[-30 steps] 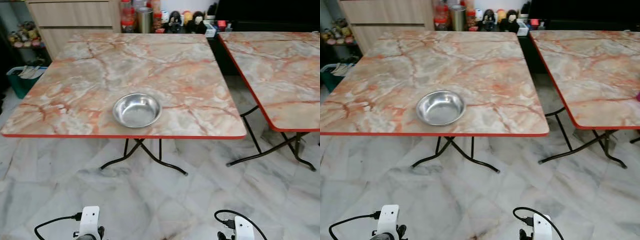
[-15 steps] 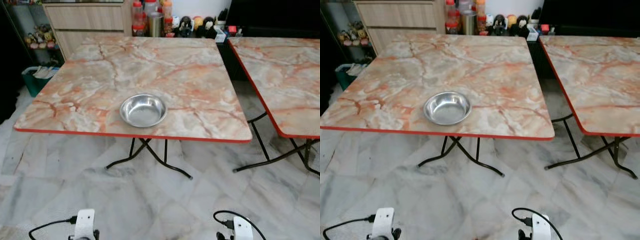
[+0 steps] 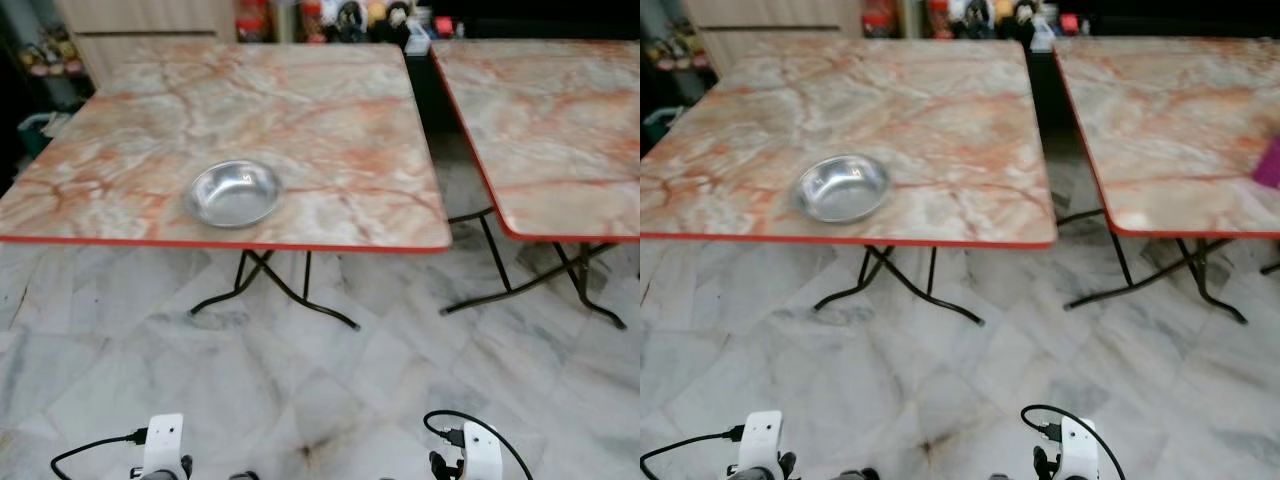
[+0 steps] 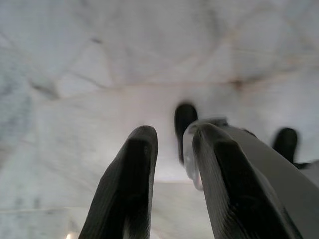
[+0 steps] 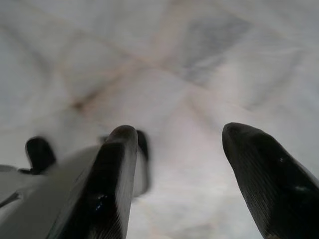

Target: Setting the table

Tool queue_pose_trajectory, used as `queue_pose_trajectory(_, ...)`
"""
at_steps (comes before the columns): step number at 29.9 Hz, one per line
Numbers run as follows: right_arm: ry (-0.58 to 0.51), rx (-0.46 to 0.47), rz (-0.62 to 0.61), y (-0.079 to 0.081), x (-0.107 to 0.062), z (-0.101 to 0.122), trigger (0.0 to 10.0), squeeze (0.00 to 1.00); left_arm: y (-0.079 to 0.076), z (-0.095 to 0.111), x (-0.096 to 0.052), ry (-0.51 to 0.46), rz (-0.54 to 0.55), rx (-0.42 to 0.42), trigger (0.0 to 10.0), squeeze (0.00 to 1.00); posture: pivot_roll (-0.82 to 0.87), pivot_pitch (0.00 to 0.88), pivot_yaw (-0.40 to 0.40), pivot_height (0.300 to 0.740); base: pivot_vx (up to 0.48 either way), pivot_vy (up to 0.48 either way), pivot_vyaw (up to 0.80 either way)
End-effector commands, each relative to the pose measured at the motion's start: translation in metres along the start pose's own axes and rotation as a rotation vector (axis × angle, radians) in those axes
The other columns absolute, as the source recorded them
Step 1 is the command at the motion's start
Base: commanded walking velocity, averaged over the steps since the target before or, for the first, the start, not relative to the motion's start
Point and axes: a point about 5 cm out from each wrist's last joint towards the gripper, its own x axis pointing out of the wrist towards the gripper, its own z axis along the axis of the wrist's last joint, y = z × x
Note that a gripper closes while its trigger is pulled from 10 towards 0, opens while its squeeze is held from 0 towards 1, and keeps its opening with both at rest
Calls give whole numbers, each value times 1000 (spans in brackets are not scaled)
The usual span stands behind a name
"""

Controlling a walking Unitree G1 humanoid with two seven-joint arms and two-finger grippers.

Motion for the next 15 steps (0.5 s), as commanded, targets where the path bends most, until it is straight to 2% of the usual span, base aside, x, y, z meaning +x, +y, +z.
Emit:
queue_pose_trajectory(1,-8,-9,14,6,2,4,10000,0,11,-5,-1,20,36,-15,10000,0,-49,222,-23,740,259,-356,0)
queue_pose_trajectory(4,-9,-24,7,5,2,4,10000,0,10,-3,-1,19,37,-17,10000,0,-50,224,-23,740,300,-342,702)
queue_pose_trajectory(7,-8,30,8,6,2,4,10000,0,9,-3,-1,21,37,-20,10000,0,-52,227,-24,740,339,-325,0)
queue_pose_trajectory(15,-11,20,13,6,2,5,10000,0,6,-1,0,17,28,-24,10000,0,-56,232,-26,740,364,-309,0)
